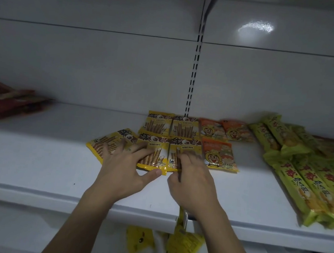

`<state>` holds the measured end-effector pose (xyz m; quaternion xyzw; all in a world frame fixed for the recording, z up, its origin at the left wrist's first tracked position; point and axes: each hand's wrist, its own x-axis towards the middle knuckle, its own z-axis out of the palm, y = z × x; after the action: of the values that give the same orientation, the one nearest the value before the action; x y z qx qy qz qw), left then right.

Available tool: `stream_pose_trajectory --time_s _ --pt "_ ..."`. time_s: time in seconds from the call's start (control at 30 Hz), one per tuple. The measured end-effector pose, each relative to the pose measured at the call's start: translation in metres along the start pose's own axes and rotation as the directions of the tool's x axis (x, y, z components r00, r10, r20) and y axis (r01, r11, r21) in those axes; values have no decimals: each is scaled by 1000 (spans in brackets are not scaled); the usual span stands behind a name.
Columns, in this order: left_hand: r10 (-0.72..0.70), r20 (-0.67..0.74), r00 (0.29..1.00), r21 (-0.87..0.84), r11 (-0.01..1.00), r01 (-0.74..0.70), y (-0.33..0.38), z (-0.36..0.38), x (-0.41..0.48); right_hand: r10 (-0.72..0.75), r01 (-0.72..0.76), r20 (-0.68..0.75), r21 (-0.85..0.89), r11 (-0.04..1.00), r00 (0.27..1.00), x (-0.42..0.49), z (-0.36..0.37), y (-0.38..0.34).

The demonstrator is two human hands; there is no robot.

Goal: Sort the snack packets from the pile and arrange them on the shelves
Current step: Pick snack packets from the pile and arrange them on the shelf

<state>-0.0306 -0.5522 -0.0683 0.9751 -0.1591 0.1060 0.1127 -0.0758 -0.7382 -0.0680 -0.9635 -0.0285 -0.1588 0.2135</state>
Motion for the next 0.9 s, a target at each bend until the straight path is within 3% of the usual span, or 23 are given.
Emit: stream_pose_trajectory --time_s 0.37,0.6,0.73,0.9 --pt "108 12 994 123 987 -108 -14 -11 1 -25 25 9 -15 1000 1000 0 0 -1" --pt "-108 -81 991 25 994 111 -59 -44 18 -111 106 -72 -65 992 991 1 -3 -12" --pt "-245 161 956 6 969 247 -83 -45 38 -113 131 117 -169 977 987 8 1 -44" --pt "-202 226 953 -141 961 237 -98 -42 51 -118 174 218 -258 951 969 24 18 -67"
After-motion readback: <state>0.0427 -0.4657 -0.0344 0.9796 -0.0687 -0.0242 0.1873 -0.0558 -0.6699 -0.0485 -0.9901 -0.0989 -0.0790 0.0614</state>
